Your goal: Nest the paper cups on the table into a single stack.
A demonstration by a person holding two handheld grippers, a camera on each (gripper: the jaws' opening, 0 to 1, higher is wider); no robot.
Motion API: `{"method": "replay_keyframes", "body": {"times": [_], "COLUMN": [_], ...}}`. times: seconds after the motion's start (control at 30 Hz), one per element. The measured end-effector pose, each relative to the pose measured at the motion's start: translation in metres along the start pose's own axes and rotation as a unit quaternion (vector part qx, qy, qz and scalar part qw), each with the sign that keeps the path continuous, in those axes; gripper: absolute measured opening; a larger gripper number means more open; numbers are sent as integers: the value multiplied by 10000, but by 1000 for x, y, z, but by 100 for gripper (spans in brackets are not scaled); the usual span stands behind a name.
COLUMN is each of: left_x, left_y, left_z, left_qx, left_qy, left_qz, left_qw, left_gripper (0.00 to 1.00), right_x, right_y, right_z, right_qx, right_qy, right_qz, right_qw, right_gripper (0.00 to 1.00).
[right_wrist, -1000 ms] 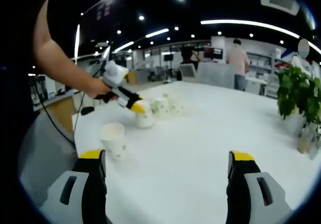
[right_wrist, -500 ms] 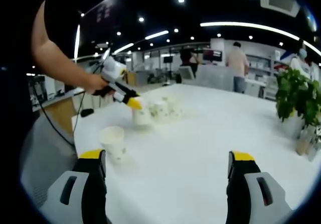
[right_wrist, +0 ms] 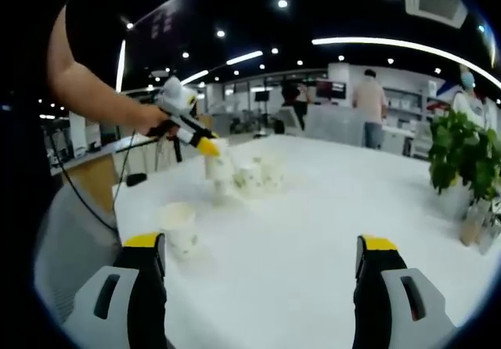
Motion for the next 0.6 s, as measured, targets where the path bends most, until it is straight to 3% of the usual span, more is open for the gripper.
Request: {"method": "replay_keyframes", "body": {"times": [0.4,0.6], "left_x": [1,1], "left_y": [54,70], "left_z": [-25,-36], "left_qx": [-265,-348], "left_qy": [-205,-266], "left_qz": [318,374], "left_qw": [9989,9983], "left_gripper": [38,38], "right_x": [1,1], "right_y": [7,10], "right_z": [0,0], "right_qx": [-91,-116], "right_qy": [33,35], "right_qz": [-45,-72], "right_qw": [9999,9999], "right_gripper": [100,100]}}
Point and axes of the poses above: the point that each gripper's makers call its tool centre point, and the gripper's own axes: z roughly forward along the fingers, x roughly to its left, y roughly out of its top, the point moved 7 cm from there along -z, roughly backward along the fingers, and after that the axes turned 6 degrees about -y, right-handed, at the moved point
